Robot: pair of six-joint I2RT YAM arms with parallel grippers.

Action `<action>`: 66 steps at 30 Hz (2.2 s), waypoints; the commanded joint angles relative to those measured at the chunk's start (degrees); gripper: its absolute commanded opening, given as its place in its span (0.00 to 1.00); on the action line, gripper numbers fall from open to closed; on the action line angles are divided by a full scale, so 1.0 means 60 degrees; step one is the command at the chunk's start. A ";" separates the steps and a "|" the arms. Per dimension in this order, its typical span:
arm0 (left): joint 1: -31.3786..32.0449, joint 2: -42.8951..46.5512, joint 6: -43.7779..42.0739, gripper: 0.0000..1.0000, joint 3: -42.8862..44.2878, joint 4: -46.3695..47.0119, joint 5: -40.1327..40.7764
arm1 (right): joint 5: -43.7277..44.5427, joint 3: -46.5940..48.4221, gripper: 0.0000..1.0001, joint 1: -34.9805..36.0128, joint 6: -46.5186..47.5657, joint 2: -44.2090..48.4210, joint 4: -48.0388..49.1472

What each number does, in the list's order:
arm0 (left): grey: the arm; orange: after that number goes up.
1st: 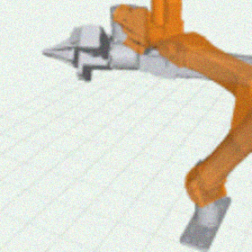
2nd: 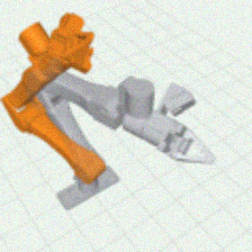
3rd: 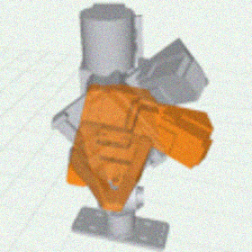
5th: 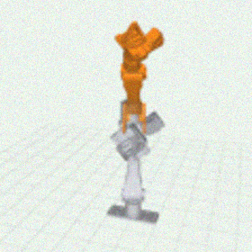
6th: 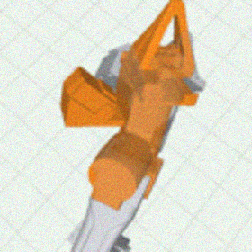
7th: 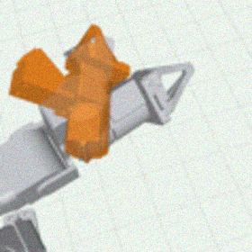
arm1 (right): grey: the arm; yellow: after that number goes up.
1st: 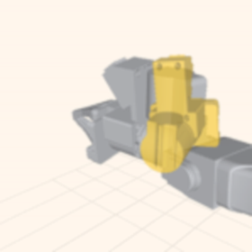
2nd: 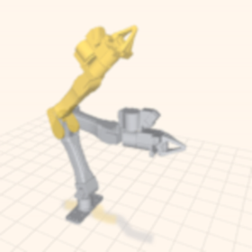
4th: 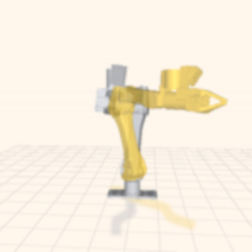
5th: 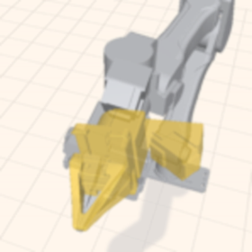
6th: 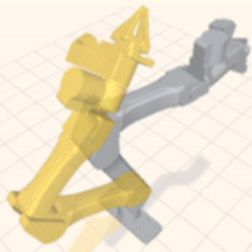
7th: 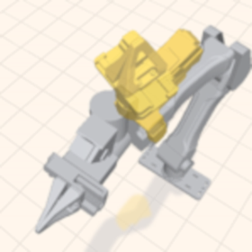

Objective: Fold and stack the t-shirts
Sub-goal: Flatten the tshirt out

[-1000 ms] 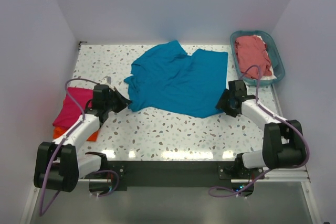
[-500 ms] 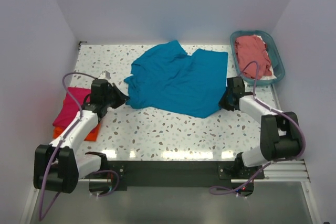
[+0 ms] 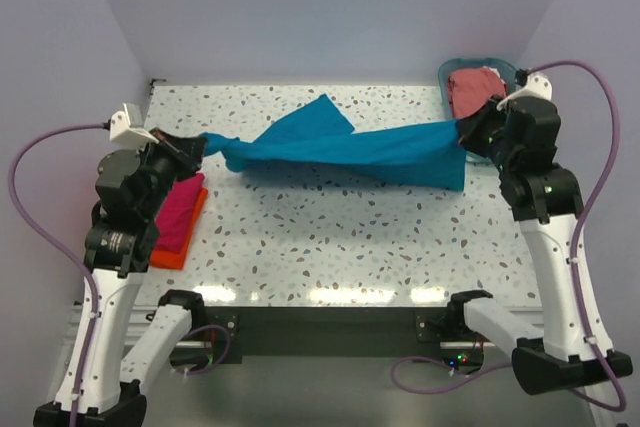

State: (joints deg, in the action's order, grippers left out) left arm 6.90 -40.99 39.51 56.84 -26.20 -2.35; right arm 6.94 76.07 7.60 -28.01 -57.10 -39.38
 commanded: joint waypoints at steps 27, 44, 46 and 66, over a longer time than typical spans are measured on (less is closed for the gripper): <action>-0.2131 -0.8713 0.0051 0.00 0.8932 0.5830 -0.2933 | -0.3411 0.9562 0.00 -0.0533 0.0625 -0.8838 0.2289; -0.1223 -0.0775 0.1004 0.00 -0.5319 0.4381 -0.1307 | -0.3283 -0.2334 0.06 -0.0636 0.0493 -0.5615 0.2533; -0.1223 -0.0435 0.0974 0.00 -0.5984 0.3913 -0.1453 | -0.2945 -0.3082 0.14 -0.0636 0.0464 -0.5440 0.2593; -0.0593 0.0108 0.1267 0.00 -0.6368 0.2301 -0.0825 | -0.1186 -0.7815 0.52 0.0857 -0.2142 -0.1351 0.3704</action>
State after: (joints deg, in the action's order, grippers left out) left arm 3.09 -40.29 46.13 15.55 -11.55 -9.45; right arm -2.22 29.91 10.70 -36.29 -63.51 -22.70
